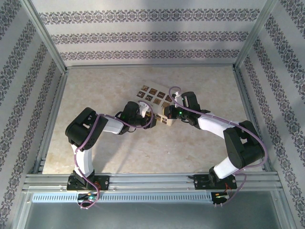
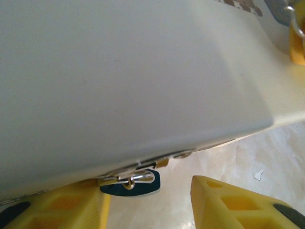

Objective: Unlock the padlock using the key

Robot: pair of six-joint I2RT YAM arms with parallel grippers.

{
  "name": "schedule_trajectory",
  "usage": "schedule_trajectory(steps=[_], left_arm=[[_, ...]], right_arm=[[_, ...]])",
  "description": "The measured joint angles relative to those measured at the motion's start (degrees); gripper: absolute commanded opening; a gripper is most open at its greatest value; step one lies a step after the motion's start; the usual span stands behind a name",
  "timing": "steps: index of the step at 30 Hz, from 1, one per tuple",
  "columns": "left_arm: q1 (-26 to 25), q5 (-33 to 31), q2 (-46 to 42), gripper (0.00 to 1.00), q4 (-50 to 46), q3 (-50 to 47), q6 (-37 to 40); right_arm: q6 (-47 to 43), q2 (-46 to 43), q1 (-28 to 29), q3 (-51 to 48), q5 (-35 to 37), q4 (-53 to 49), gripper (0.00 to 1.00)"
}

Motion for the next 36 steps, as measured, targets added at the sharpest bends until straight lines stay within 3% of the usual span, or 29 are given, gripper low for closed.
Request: schedule_trajectory(steps=[36], left_arm=[[-0.02, -3.78, 0.81, 0.35, 1.81, 0.44, -10.75]], right_arm=[[0.04, 1.18, 1.05, 0.70, 0.76, 0.94, 0.00]])
